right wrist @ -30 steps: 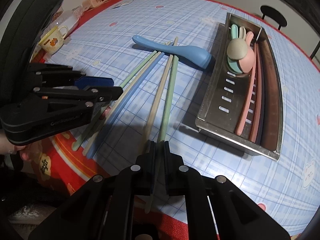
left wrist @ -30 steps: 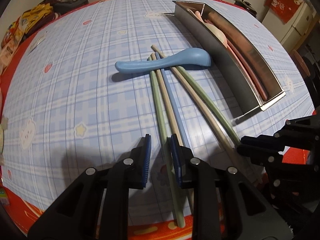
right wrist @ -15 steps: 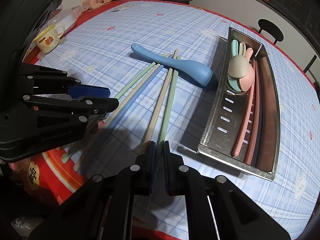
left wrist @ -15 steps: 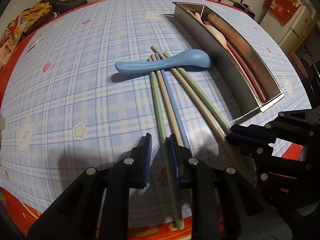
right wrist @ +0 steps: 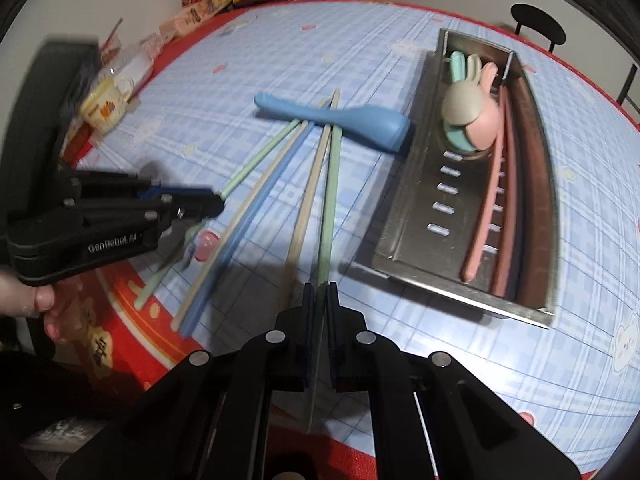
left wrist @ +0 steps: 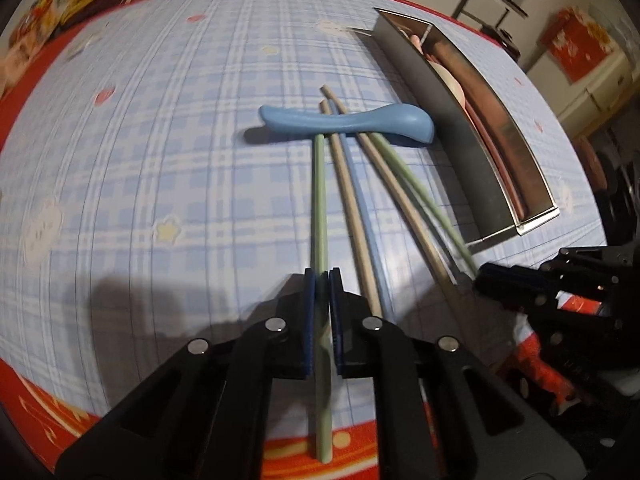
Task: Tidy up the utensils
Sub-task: 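Close the left gripper on a green chopstick, then lift both green chopsticks and carry them toward the steel tray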
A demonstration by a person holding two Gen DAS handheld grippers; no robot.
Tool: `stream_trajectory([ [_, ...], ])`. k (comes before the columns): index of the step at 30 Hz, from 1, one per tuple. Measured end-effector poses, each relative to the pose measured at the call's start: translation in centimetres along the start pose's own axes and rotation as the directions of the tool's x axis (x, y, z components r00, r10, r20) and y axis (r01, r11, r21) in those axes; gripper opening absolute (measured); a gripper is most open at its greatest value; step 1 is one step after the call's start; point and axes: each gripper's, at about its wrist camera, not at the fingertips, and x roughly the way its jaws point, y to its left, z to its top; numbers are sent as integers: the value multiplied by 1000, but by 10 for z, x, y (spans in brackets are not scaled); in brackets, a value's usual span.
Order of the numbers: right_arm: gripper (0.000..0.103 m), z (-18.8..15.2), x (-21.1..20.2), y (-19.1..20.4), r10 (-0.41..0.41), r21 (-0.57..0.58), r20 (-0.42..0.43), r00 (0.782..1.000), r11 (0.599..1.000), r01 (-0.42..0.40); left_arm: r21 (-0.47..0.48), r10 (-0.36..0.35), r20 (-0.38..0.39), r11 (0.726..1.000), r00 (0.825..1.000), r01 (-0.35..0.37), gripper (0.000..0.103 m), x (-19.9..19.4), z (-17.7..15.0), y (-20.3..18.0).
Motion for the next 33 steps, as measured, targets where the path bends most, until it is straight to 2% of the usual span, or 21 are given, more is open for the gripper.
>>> stream_trajectory([
  [6,6,4,-29,-6,24,23,94,995,999,-26,-94,9,46,996,999,-4,11,-24,-7,24],
  [15,6,6,-49,-2,48,-7,140,989,999,-48,-199,33,64,980,997,-20,11,-43,-22,52],
  [26,0,6,-87,-2,47,-21,260,964,999,-43,-160,70,135,986,988,-48,11,-70,-24,44],
  [31,0,3,-81,-6,51,4,230,972,999,-54,-156,71,139,987,988,-49,11,-73,-24,43],
  [33,0,3,-74,-3,27,-11,210,977,1000,-25,-154,70,139,987,988,-48,11,-73,-24,42],
])
